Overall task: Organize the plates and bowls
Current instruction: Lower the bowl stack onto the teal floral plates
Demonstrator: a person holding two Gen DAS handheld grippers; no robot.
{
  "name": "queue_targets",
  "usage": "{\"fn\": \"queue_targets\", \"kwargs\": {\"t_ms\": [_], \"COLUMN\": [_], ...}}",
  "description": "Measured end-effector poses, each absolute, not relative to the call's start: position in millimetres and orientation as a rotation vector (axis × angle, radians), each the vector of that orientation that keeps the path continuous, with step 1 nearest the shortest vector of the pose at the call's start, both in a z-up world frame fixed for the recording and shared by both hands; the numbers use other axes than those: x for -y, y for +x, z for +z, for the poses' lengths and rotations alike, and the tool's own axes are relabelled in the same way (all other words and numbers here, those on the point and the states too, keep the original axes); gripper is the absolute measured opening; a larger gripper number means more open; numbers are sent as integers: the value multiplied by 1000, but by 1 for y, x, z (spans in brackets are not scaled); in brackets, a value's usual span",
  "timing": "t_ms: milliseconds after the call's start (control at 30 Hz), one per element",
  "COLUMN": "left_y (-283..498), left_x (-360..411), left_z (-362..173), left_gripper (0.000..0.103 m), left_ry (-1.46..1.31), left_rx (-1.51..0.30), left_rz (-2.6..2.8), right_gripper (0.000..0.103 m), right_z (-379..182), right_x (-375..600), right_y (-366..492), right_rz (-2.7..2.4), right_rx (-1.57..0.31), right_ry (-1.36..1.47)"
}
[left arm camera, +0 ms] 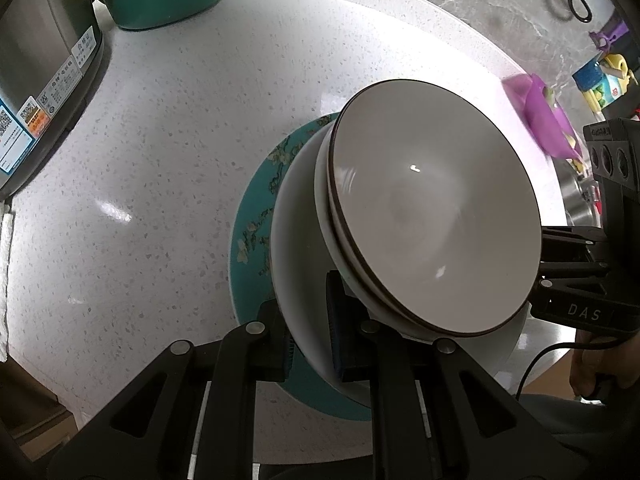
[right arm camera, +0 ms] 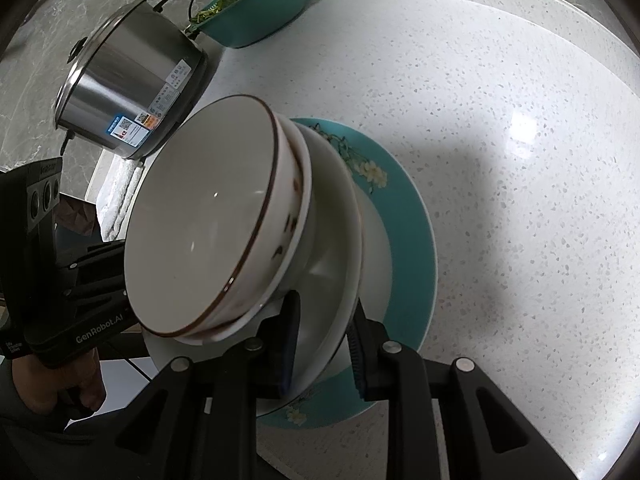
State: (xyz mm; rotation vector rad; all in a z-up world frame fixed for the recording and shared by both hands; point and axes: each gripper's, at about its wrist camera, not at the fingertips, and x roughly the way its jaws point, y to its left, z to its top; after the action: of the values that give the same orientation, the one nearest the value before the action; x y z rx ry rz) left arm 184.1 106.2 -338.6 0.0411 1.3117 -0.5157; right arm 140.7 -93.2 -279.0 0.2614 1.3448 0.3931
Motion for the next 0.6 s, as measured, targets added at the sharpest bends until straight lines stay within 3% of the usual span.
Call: {"fn": "queue_targets", "kwargs": {"t_ms": [600], "left_y": [176], "left_x": [-107], "left_z": [-338], "left_gripper": [12], "left_ry": [34], "left_rx": [-1293], "left_rz": [-519], "right_gripper": [25], "right_z": [-286], "right_x": [88], "right_y": [137], "right_rz": [382], "right_rx": [-1347], "right_ry": [272]}}
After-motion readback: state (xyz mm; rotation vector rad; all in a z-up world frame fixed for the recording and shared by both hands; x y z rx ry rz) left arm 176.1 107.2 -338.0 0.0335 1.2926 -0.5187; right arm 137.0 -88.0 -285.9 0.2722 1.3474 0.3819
